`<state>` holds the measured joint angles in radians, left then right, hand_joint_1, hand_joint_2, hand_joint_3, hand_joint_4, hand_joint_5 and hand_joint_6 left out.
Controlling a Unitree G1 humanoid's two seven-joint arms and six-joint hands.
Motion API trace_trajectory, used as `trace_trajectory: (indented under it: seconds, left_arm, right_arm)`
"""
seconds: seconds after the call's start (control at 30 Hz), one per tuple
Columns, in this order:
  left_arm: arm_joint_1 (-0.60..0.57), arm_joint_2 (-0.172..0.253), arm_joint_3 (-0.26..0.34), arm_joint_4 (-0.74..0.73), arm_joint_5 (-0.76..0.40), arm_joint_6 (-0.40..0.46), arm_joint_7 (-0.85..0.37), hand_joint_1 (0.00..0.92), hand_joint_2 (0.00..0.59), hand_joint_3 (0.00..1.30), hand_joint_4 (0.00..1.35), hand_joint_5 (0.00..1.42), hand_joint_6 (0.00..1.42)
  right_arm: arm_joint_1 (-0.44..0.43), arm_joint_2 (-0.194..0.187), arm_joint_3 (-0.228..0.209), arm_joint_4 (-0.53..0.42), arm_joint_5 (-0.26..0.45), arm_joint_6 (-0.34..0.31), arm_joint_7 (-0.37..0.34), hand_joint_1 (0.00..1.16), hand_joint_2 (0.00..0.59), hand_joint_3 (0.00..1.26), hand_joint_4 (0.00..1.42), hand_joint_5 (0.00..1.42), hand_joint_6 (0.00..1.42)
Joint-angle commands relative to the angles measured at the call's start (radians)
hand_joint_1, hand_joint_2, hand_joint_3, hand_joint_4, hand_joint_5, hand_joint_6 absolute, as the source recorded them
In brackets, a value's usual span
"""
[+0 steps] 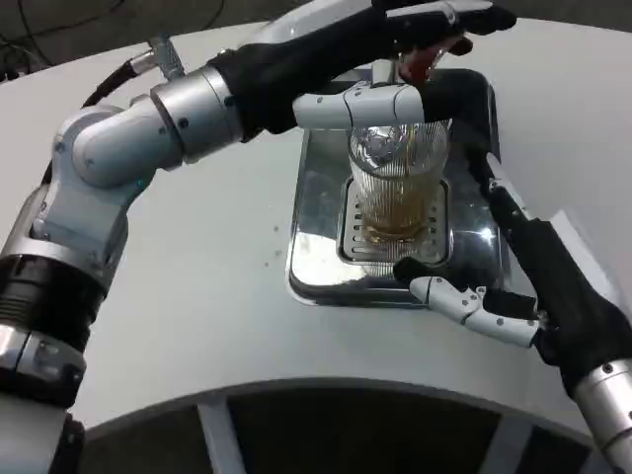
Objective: Grasp the cup under the faucet to collect the drink, then remove the cup.
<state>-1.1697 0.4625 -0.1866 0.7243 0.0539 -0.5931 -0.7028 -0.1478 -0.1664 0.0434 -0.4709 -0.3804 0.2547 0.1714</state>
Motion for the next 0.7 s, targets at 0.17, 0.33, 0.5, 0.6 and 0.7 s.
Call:
trace_trajectory:
  seconds: [0.17, 0.33, 0.5, 0.6, 0.7]
  left_arm:
    - [0.050, 0.024, -0.034, 0.027, 0.065, 0.024, -0.031, 0.000, 0.074, 0.15, 0.07, 0.14, 0.06]
    - [0.050, 0.025, -0.033, 0.026, 0.062, 0.025, -0.032, 0.000, 0.074, 0.15, 0.07, 0.14, 0.06]
    - [0.047, 0.025, -0.030, 0.030, 0.060, 0.025, -0.034, 0.000, 0.076, 0.15, 0.07, 0.14, 0.06]
    - [0.047, 0.027, -0.029, 0.029, 0.059, 0.024, -0.035, 0.000, 0.078, 0.15, 0.07, 0.14, 0.06]
    - [0.047, 0.028, -0.027, 0.028, 0.058, 0.024, -0.036, 0.000, 0.081, 0.15, 0.07, 0.14, 0.06]
  right_arm:
    - [-0.083, 0.008, 0.025, 0.104, 0.024, -0.069, -0.065, 0.69, 0.227, 0.00, 0.00, 0.00, 0.00]
    - [-0.118, 0.006, 0.029, 0.153, 0.030, -0.088, -0.083, 0.73, 0.217, 0.00, 0.00, 0.00, 0.00]
    - [-0.153, 0.010, 0.036, 0.202, 0.031, -0.103, -0.102, 0.74, 0.217, 0.00, 0.00, 0.00, 0.00]
    - [-0.172, 0.012, 0.040, 0.229, 0.029, -0.114, -0.119, 0.74, 0.217, 0.00, 0.00, 0.00, 0.00]
    - [-0.190, 0.012, 0.043, 0.257, 0.030, -0.126, -0.135, 0.74, 0.217, 0.00, 0.00, 0.00, 0.00]
